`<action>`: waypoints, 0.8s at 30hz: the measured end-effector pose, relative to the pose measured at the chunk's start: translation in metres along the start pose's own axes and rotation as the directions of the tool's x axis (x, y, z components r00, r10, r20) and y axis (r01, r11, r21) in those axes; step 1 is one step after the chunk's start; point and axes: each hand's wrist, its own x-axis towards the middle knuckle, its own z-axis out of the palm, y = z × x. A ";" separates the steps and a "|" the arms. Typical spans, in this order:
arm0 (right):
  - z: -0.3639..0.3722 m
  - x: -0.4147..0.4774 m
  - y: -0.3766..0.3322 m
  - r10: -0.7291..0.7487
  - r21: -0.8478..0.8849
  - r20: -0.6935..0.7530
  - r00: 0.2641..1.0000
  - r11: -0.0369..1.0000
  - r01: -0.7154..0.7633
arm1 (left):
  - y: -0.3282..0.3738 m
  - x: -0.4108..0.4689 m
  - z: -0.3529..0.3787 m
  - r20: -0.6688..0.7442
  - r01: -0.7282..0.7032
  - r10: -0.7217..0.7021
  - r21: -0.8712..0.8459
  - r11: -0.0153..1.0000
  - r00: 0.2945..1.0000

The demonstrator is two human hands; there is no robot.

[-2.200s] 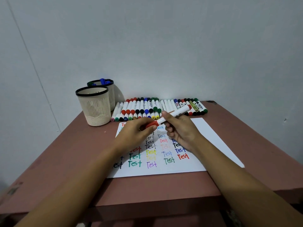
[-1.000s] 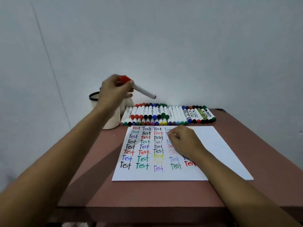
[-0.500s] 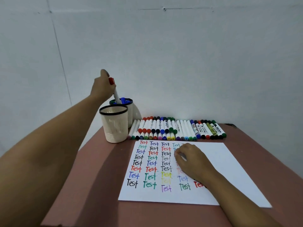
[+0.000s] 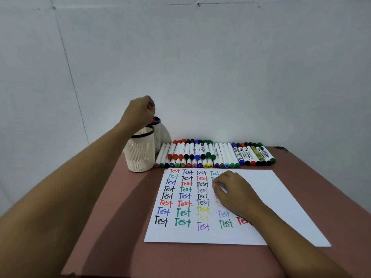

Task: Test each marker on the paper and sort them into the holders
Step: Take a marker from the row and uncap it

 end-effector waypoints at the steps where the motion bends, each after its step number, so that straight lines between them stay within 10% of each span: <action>1: 0.000 0.000 -0.001 -0.002 -0.007 0.003 1.000 1.000 0.002 | 0.009 -0.007 -0.003 -0.024 -0.042 0.041 -0.028 0.999 0.999; 14: -0.010 -0.002 -0.013 -0.026 -0.128 0.182 0.983 0.990 0.050 | 0.029 -0.144 0.063 0.486 -0.049 0.065 -0.045 0.998 0.872; 24: -0.013 0.072 -0.002 0.216 -0.088 -0.029 0.976 0.972 -0.218 | 0.023 -0.149 0.074 0.486 -0.018 0.040 -0.049 0.999 0.873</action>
